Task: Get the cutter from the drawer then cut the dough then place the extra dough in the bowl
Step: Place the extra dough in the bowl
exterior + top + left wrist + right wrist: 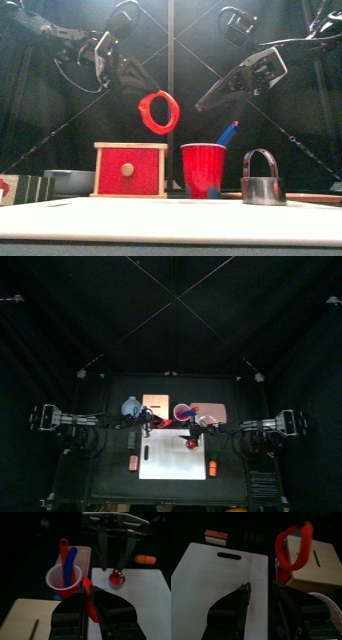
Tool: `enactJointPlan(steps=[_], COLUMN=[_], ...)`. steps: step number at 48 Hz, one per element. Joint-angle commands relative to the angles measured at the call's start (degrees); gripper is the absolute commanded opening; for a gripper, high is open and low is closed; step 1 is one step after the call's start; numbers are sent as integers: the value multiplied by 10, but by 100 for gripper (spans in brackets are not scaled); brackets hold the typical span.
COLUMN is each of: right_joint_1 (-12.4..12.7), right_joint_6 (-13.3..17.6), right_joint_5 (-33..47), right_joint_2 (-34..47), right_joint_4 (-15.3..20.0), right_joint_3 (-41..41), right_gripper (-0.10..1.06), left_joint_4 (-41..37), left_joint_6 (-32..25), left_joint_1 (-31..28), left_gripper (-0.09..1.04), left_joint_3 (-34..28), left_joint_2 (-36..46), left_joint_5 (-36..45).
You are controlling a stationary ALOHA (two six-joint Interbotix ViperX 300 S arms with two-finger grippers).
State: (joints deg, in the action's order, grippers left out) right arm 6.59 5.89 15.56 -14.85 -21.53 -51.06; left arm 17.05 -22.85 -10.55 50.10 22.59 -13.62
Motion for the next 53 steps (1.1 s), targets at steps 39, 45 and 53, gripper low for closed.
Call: enactJointPlan(steps=[39, 45, 53], right_joint_1=[14, 14, 14], right_joint_6=[4, 4, 6], right_joint_5=[18, 18, 18], right_joint_2=[-6, -6, -6], right_joint_4=[4, 4, 4], right_joint_3=[-4, -4, -4], right_gripper=[78, 78, 78], left_joint_4=[75, 86, 92], left_joint_6=[3, 2, 4], left_joint_1=[-197, -197, -200], left_gripper=[83, 93, 94], left_joint_3=[247, 248, 248], left_joint_2=[225, 219, 219], left_joint_5=[-64, -63, -70])
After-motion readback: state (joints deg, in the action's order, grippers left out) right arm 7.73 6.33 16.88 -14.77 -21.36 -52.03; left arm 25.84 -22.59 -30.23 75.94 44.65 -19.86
